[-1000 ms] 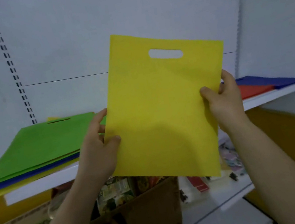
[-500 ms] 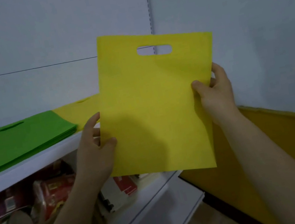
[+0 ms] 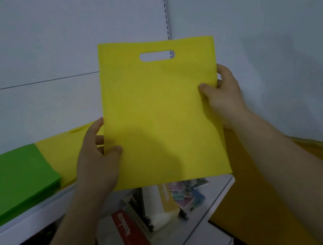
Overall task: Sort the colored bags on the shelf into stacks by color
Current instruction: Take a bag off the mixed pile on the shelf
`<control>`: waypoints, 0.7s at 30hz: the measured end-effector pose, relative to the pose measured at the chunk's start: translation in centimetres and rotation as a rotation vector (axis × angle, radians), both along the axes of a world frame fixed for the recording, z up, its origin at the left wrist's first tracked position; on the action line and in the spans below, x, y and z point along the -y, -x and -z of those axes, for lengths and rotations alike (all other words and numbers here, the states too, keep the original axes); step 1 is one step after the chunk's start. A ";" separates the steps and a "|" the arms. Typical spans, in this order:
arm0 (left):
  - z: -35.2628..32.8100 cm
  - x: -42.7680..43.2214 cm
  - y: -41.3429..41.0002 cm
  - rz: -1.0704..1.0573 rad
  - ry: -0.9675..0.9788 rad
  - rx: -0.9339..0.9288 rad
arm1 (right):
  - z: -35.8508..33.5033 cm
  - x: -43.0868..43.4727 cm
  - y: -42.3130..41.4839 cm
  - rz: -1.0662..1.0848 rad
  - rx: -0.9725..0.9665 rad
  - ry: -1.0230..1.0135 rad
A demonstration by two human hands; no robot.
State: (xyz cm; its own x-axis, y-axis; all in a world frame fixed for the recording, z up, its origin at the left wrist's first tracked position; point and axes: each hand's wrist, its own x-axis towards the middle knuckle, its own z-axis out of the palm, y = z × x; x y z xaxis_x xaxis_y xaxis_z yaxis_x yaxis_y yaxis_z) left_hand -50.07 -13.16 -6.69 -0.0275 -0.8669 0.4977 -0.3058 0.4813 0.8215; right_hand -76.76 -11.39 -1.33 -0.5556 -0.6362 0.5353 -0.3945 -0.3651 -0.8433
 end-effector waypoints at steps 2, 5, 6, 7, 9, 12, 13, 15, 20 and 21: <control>-0.6 1.1 -0.6 -0.045 0.010 0.009 | -0.4 2.5 -0.5 -0.060 -0.020 -0.003; -1.5 2.0 -1.9 -0.117 0.017 0.008 | -1.1 5.9 -1.5 -0.145 -0.039 -0.029; -1.7 2.1 -2.3 -0.143 0.020 0.007 | -1.3 7.0 -1.8 -0.178 -0.045 -0.036; -2.0 2.2 -2.7 -0.169 0.022 0.011 | -1.5 8.1 -2.3 -0.209 -0.051 -0.046; -2.4 2.5 -3.4 -0.215 0.020 0.022 | -1.8 10.3 -3.3 -0.268 -0.062 -0.069; -3.0 3.0 -4.5 -0.315 -0.002 0.062 | -2.1 13.2 -5.2 -0.350 -0.076 -0.097; -3.1 3.1 -4.9 -0.355 -0.006 0.079 | -2.3 14.2 -5.9 -0.382 -0.084 -0.104; -3.4 3.1 -5.4 -0.419 -0.023 0.138 | -2.5 15.8 -7.1 -0.444 -0.103 -0.123; -3.9 3.6 -6.0 -0.540 -0.149 0.344 | -1.9 19.4 -9.2 -0.556 -0.220 -0.221; -3.8 3.8 -6.0 -0.558 -0.201 0.394 | -1.6 20.1 -9.3 -0.561 -0.253 -0.252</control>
State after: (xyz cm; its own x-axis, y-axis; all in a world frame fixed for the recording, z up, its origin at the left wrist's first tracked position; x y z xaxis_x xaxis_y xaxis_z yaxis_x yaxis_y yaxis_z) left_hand -44.03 -17.01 -2.84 0.3026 -0.8777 0.3715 -0.7548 0.0173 0.6557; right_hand -67.43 -31.51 0.30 0.0196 -0.9151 0.4028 -0.3991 -0.3765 -0.8360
